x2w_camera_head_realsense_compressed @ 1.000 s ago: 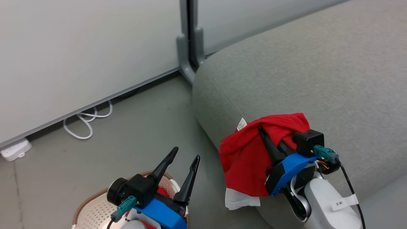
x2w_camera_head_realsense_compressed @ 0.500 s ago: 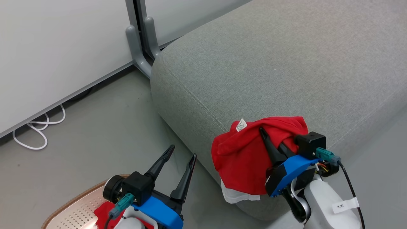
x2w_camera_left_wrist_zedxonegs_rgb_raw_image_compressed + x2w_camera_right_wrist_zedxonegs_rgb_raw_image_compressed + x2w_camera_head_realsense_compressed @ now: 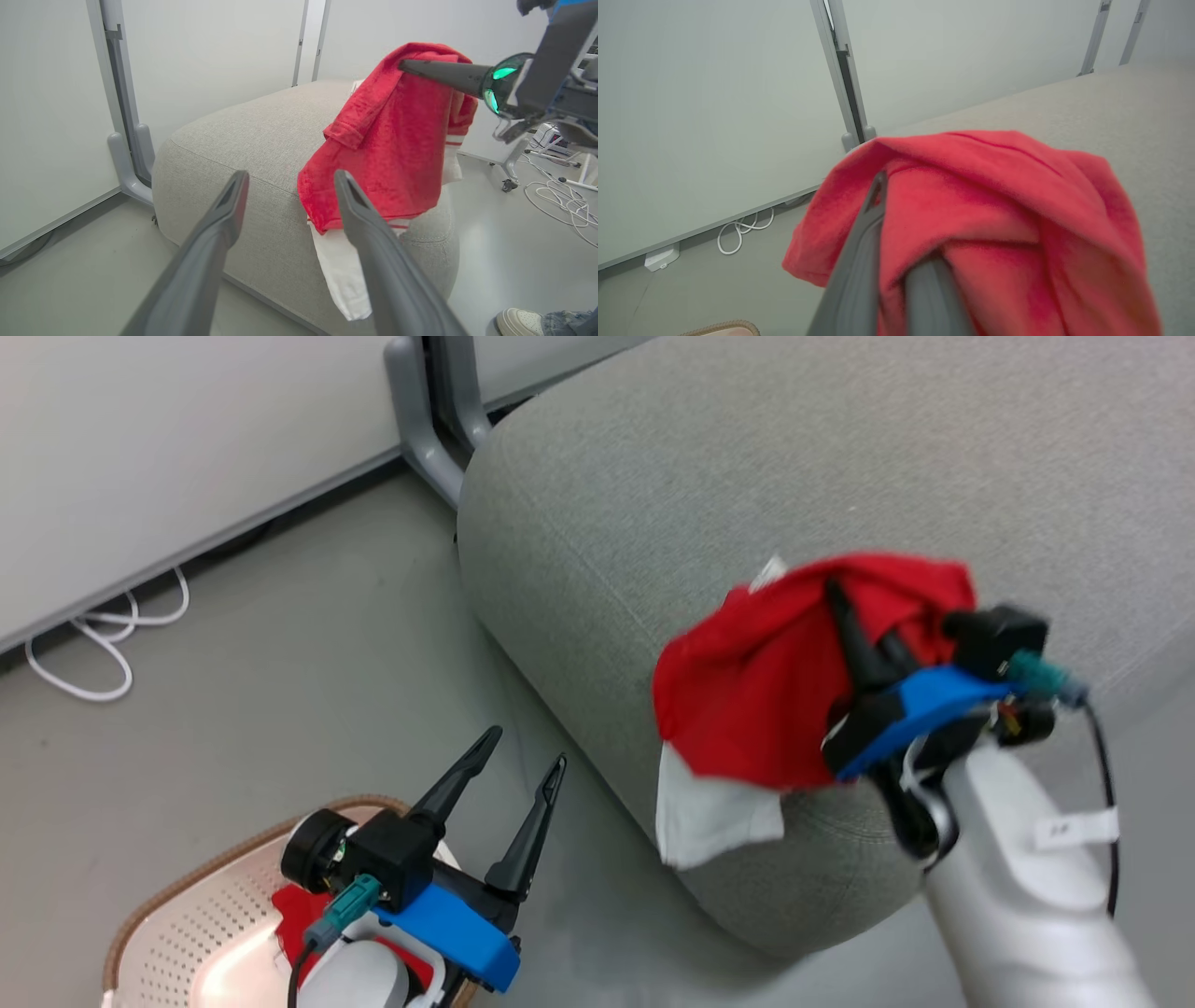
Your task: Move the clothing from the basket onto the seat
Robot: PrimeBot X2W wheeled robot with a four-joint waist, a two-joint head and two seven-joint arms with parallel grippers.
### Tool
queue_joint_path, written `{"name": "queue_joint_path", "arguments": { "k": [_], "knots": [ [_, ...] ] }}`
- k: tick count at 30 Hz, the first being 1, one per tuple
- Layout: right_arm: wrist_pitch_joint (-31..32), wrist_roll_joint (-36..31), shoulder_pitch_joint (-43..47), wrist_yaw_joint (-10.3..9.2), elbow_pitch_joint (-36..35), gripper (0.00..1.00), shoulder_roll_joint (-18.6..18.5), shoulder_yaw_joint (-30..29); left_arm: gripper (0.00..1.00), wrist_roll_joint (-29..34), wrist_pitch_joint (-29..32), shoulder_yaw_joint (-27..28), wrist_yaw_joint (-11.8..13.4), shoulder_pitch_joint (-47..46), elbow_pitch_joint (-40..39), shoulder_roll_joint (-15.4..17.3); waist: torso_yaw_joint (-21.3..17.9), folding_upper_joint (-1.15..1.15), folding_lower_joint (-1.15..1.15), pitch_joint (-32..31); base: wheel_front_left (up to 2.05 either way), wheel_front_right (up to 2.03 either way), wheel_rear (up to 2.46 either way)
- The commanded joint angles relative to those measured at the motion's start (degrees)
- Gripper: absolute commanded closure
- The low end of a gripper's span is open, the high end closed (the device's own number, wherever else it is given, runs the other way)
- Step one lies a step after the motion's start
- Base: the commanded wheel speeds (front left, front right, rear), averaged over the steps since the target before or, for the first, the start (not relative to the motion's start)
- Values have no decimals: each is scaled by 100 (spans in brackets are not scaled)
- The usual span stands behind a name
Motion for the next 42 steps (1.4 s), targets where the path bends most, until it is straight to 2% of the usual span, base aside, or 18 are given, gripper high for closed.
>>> {"name": "queue_joint_path", "arguments": {
  "k": [1,3,7,12,20,25,28,38,39,40,41,42],
  "knots": [
    [26,-80,-344,3,54,100,-7,-177,0,48,-15,-52,-13,-186,-42,79,174,0,0,309,0,0,0],
    [81,-121,-700,3,142,100,-51,-454,0,68,-15,-109,-13,-324,-84,159,287,0,0,545,0,0,0],
    [162,-176,-1454,3,312,100,-406,-1022,0,109,-16,-245,-13,-656,-174,335,557,0,0,1076,0,0,0],
    [292,-265,-2261,2,379,100,-1100,-1751,0,158,-16,-483,-13,-1160,-360,502,991,0,0,1778,0,0,0],
    [166,-312,-2838,2,369,100,-1751,-2868,0,258,-16,-569,-13,-1791,-645,662,1433,0,0,2592,0,0,0],
    [22,-571,-2604,2,639,100,-1886,-3320,0,355,-16,-499,-13,-2017,-732,658,1634,0,0,2820,0,0,0],
    [-84,-654,-2525,3,813,100,-1784,-3498,0,397,-16,-431,-13,-2077,-787,654,1677,0,0,2886,0,0,0],
    [-203,-865,-2394,2,1276,100,-1754,-3576,0,349,-16,-451,-13,-1958,-691,524,1727,0,0,2755,0,0,0],
    [-209,-879,-2385,2,1308,87,-1763,-3570,0,335,-16,-472,-13,-1951,-667,501,1735,0,0,2715,0,0,0],
    [-210,-884,-2373,2,1327,67,-1765,-3553,0,310,-16,-494,-13,-1946,-645,478,1743,0,0,2670,0,0,0],
    [-214,-879,-2358,2,1342,51,-1746,-3529,0,275,-16,-516,-13,-1939,-624,458,1747,0,0,2620,0,0,0],
    [-201,-837,-2325,3,1361,9,-1710,-3515,0,237,-16,-535,-13,-1924,-596,440,1750,0,0,2555,0,0,0]
  ]
}}
